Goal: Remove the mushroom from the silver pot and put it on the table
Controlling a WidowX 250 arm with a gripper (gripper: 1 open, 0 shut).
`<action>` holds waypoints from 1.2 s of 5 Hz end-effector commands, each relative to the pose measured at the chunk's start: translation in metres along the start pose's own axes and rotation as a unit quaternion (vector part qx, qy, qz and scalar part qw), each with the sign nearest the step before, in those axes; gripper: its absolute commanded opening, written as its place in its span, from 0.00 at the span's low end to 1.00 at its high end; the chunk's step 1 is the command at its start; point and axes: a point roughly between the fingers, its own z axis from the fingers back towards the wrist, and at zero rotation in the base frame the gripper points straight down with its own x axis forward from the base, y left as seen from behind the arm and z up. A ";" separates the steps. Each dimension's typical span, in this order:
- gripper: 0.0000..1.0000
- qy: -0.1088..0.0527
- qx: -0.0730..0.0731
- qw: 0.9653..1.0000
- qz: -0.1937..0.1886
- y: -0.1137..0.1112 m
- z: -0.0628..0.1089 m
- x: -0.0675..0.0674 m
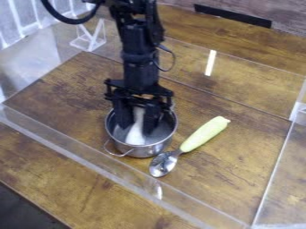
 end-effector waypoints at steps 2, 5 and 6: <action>1.00 -0.044 -0.007 0.998 0.045 0.025 0.024 0.009; 0.00 -0.059 -0.020 0.997 0.042 0.018 0.040 0.012; 0.00 -0.059 -0.020 0.998 0.010 0.016 0.041 0.018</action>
